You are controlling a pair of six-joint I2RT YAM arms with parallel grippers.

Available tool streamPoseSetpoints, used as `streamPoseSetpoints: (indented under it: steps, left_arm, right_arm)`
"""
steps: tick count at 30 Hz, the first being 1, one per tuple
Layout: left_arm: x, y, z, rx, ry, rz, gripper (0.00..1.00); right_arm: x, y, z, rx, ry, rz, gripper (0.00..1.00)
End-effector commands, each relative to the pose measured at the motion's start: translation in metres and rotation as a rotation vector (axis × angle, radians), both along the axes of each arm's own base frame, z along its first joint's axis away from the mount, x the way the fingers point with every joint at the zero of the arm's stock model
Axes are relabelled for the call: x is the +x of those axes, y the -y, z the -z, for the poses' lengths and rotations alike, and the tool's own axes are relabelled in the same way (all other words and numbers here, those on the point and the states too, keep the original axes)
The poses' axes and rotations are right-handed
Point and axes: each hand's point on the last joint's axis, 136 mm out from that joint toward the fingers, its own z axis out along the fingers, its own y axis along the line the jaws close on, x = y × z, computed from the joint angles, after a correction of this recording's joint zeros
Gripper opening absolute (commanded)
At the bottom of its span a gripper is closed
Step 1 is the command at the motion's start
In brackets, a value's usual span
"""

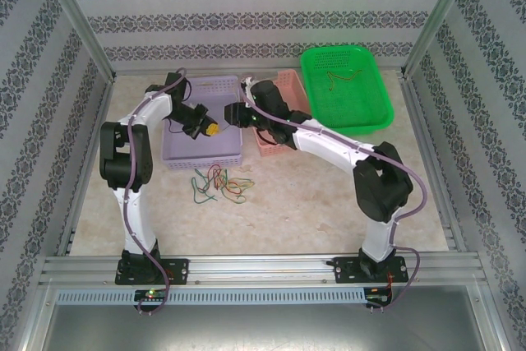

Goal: Untangle the cables

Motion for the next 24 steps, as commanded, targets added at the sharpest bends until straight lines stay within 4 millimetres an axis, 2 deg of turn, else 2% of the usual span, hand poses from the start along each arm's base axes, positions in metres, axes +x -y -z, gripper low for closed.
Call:
streamPoseSetpoints:
  steps: [1,2,4,5,7,8,9,12,17,20,22,24]
  left_arm:
    - [-0.011,0.007,-0.011,-0.004,0.018,0.031,0.0]
    - [-0.013,0.007,-0.012,0.003,0.023,0.032,0.0]
    - [-0.017,0.005,-0.019,0.021,0.046,0.041,0.03]
    - [-0.02,0.003,-0.024,0.041,0.058,0.043,0.14]
    - [-0.025,-0.001,-0.039,0.092,0.1,0.044,0.42]
    - [-0.028,-0.005,-0.047,0.123,0.115,0.04,0.52]
    - [-0.032,-0.007,-0.055,0.145,0.13,0.035,0.57]
    - [-0.044,-0.009,-0.079,0.174,0.158,-0.002,0.63]
    - [-0.056,-0.014,-0.109,0.188,0.204,-0.061,0.64]
    - [-0.055,-0.016,-0.132,0.203,0.255,-0.056,0.64]
    - [-0.048,-0.016,-0.145,0.219,0.326,-0.017,0.59]
    - [-0.039,-0.011,-0.15,0.208,0.389,0.046,0.54]
  right_arm:
    - [0.016,-0.002,-0.013,0.025,0.015,0.035,0.06]
    - [0.017,-0.002,-0.011,0.022,0.009,0.041,0.0]
    - [0.018,-0.004,-0.006,0.019,-0.008,0.037,0.0]
    - [0.018,-0.006,-0.005,0.015,-0.018,0.028,0.0]
    - [0.017,-0.01,0.0,-0.008,-0.044,0.007,0.0]
    - [0.016,-0.012,0.004,-0.022,-0.058,0.001,0.0]
    - [0.015,-0.016,0.009,-0.031,-0.077,-0.011,0.0]
    - [0.014,-0.024,0.029,-0.078,-0.161,-0.048,0.0]
    - [0.013,-0.027,0.05,-0.115,-0.243,-0.064,0.0]
    - [0.01,-0.029,0.06,-0.134,-0.303,-0.098,0.0]
    - [0.007,-0.031,0.065,-0.141,-0.347,-0.136,0.0]
    - [0.004,-0.035,0.066,-0.119,-0.389,-0.176,0.0]
